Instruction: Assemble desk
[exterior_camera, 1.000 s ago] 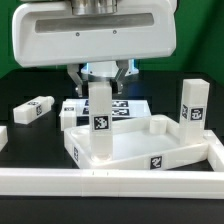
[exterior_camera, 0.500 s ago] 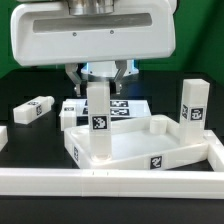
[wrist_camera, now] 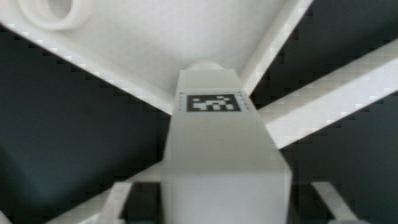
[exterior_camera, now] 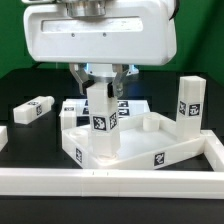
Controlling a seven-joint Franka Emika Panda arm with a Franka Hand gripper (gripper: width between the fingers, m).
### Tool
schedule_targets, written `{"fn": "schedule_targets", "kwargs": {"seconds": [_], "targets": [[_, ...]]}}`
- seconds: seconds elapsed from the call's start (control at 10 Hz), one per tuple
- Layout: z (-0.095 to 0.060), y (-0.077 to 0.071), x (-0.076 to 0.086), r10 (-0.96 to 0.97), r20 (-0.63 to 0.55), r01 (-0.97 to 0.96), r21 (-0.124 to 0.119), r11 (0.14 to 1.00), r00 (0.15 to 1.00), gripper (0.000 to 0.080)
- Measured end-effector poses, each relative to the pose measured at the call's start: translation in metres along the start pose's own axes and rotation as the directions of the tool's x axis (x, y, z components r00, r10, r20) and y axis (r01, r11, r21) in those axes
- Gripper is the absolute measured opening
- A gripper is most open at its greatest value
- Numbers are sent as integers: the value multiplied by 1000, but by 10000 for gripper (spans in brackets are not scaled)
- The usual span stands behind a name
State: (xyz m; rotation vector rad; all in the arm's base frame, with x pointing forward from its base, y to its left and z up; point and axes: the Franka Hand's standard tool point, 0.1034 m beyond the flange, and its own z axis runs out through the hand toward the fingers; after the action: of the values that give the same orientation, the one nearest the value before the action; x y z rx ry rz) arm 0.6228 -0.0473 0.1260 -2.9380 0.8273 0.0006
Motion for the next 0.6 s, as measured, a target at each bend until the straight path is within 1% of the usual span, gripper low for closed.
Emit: {"fn": "schedule_targets", "kwargs": {"seconds": [0.1, 0.2, 0.3, 0.4, 0.5, 0.6], "targets": [[0, -1, -1, 149, 2, -149, 2, 989, 989, 291], [1, -3, -2, 286, 3, -286, 4, 958, 958, 291], [1, -6, -4, 402, 6, -402, 4, 915, 915, 291], [2, -11, -7, 519, 13, -519, 4, 855, 855, 291], [3, -16, -10, 579, 17, -579, -1, 815, 815, 291], [4, -18, -11, 600, 21, -600, -4, 800, 800, 291]]}}
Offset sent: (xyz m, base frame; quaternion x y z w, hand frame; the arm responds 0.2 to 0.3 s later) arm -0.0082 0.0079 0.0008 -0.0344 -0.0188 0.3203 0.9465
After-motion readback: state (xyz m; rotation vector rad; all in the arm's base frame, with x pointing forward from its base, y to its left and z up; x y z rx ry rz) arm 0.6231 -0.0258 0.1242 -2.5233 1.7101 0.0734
